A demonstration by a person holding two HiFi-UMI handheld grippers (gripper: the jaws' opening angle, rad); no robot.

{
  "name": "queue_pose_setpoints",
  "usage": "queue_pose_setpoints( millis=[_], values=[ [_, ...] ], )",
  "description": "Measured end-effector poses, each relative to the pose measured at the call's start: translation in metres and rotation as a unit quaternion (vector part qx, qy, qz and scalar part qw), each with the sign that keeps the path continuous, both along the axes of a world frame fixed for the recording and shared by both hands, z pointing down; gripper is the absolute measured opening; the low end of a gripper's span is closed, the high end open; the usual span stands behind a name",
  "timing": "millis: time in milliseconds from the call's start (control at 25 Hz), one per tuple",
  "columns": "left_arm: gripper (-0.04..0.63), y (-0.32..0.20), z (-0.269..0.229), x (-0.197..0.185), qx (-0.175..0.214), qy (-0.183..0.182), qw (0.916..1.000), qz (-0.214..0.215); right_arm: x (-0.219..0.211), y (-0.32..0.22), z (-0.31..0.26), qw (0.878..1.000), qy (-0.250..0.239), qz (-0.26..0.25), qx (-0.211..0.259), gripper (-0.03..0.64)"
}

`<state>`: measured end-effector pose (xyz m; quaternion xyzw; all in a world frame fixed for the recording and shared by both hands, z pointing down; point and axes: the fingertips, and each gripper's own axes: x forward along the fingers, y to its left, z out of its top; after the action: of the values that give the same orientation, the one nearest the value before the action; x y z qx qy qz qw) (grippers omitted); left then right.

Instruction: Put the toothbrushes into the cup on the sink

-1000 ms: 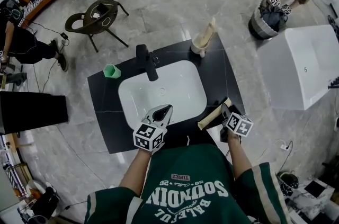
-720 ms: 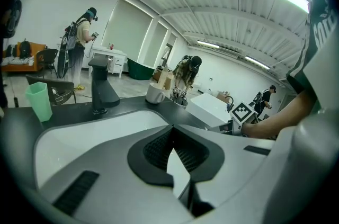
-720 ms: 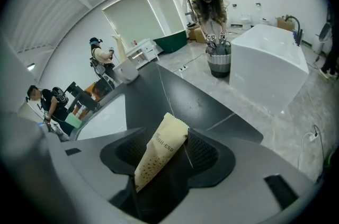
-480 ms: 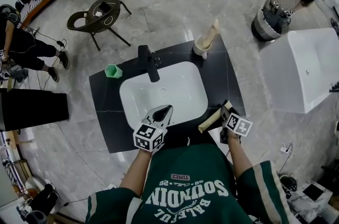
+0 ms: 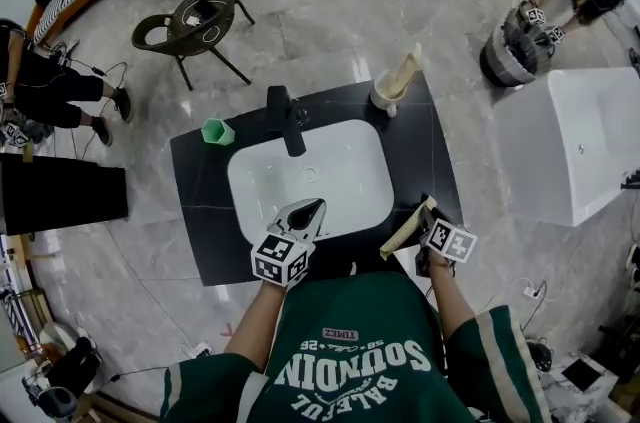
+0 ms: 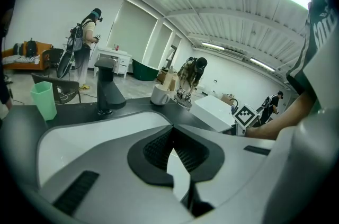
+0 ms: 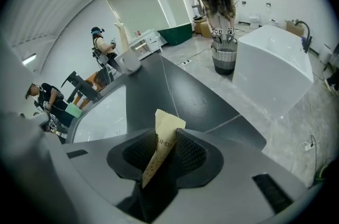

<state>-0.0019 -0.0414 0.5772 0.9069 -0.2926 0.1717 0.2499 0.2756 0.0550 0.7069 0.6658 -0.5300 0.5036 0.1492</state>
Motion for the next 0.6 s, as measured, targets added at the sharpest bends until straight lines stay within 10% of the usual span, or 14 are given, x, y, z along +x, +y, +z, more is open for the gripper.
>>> queue_pose_setpoints(
  millis=[600],
  values=[
    [0.009, -0.011, 0.001, 0.001, -0.003, -0.002, 0.9996, -0.029, -0.019, -0.036, -0.011, 0.997, -0.030, -0.066, 0.031, 0.091]
  ],
)
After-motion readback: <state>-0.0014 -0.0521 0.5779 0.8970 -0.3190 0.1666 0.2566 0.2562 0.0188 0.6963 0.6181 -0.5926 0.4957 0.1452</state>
